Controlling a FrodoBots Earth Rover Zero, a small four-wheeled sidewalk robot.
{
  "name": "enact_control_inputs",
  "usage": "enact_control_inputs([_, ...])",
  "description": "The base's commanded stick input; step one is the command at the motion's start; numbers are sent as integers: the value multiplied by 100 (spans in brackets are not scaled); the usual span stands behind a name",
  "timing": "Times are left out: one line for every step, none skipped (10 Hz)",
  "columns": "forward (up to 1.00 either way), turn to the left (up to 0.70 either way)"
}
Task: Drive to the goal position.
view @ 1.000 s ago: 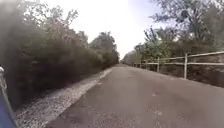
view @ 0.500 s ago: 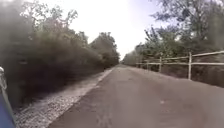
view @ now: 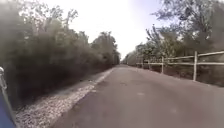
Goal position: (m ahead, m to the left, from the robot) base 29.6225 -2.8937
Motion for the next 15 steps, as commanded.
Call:
enact_control_inputs([70,0])
enact_control_inputs([70,0])
enact_control_inputs([70,0])
enact_control_inputs([70,0])
enact_control_inputs([70,0])
enact_control_inputs([70,0])
enact_control_inputs([70,0])
enact_control_inputs([70,0])
enact_control_inputs([70,0])
enact_control_inputs([70,0])
enact_control_inputs([70,0])
enact_control_inputs([70,0])
enact_control_inputs([70,-22])
enact_control_inputs([70,-31])
enact_control_inputs([70,-31])
